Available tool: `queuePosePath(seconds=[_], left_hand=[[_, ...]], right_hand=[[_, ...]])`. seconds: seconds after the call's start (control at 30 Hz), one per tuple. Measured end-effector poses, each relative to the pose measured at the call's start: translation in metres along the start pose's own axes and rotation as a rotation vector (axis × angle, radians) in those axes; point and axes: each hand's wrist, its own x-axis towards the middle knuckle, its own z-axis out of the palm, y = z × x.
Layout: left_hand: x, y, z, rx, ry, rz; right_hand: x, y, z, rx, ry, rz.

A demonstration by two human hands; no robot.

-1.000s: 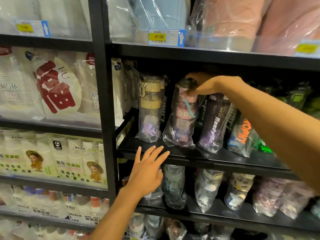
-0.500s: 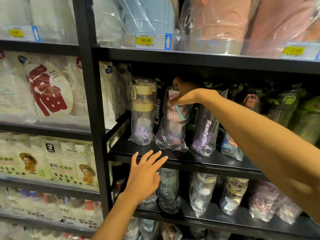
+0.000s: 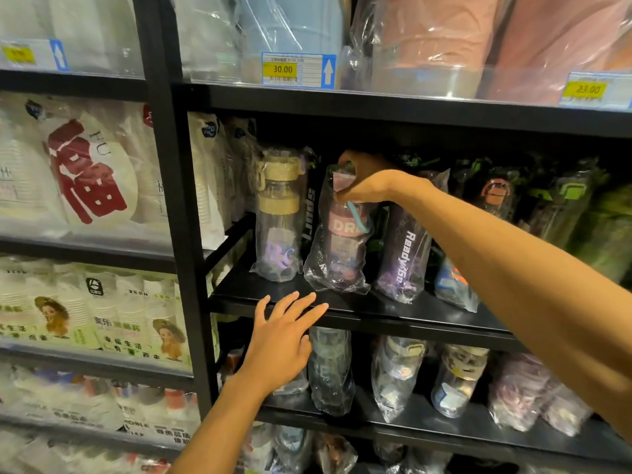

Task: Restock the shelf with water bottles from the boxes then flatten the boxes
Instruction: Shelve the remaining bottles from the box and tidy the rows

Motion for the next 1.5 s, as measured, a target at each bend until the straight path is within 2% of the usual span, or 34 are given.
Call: queuePosePath(seconds=[0.13, 0.2, 0.3, 0.37, 0.53, 0.63, 0.9, 1.17, 1.5], left_hand=[[0.0, -0.001, -0.002, 0.001, -0.027, 0.002], [0.001, 0.001, -0.005, -0.007, -0.042, -0.004], [0.004, 0.005, -0.01, -0.004, -0.069, -0.025], [0.007, 0.014, -0.012, -0.01, -0.052, -0.014], [0.018, 0.059, -0.003, -0.016, -0.03, 0.111], [0.026, 0.086, 0.012, -0.002, -0.049, 0.156], [0.028, 0.095, 0.028, 0.072, -0.007, 0.116], [0.027, 0.095, 0.029, 0.089, -0.012, 0.123], [0.028, 0.092, 0.027, 0.097, -0.035, 0.138]], right_hand=[[-0.01, 0.0, -0.006, 0.016, -0.058, 0.004], [-0.018, 0.003, -0.019, -0.004, -0.026, -0.019], [-0.035, 0.019, -0.049, -0.159, 0.074, -0.079], [-0.046, 0.036, -0.069, -0.202, 0.08, -0.064], [-0.063, 0.076, -0.078, -0.216, -0.155, 0.042], [-0.062, 0.086, -0.067, -0.203, -0.2, 0.044], [-0.051, 0.093, -0.048, -0.28, -0.093, 0.002], [-0.047, 0.102, -0.043, -0.046, -0.084, -0.008], [-0.038, 0.108, -0.041, -0.059, -0.06, 0.018]])
